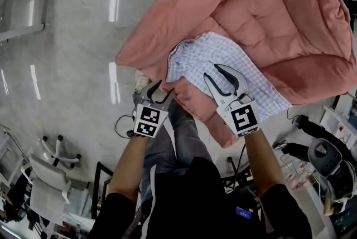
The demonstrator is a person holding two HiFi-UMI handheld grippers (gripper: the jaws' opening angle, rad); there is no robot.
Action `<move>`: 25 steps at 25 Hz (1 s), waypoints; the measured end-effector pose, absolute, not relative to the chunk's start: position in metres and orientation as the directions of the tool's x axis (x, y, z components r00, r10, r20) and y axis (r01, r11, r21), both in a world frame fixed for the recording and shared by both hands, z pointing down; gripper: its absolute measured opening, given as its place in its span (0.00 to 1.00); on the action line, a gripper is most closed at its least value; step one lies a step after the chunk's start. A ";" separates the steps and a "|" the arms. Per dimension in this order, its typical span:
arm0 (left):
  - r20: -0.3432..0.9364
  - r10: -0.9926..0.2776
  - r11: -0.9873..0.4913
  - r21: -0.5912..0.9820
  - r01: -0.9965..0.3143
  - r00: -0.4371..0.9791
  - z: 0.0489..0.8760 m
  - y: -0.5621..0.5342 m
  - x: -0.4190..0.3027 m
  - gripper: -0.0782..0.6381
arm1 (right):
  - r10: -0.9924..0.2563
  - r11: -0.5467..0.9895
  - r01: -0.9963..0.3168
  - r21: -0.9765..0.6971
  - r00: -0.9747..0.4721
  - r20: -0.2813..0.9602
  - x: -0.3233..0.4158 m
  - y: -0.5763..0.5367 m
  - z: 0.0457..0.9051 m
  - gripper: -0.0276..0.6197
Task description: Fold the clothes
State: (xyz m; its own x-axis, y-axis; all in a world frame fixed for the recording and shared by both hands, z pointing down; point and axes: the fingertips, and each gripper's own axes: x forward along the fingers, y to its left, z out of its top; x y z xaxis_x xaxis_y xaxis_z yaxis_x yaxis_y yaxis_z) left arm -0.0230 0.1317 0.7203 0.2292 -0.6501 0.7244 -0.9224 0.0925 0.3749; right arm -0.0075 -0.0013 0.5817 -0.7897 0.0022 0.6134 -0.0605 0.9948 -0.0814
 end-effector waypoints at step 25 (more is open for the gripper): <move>0.761 -0.543 0.218 0.535 -0.816 0.355 0.824 0.118 0.000 0.41 | 0.119 0.977 -0.026 -0.212 -0.757 0.642 0.006 0.010 0.638 0.24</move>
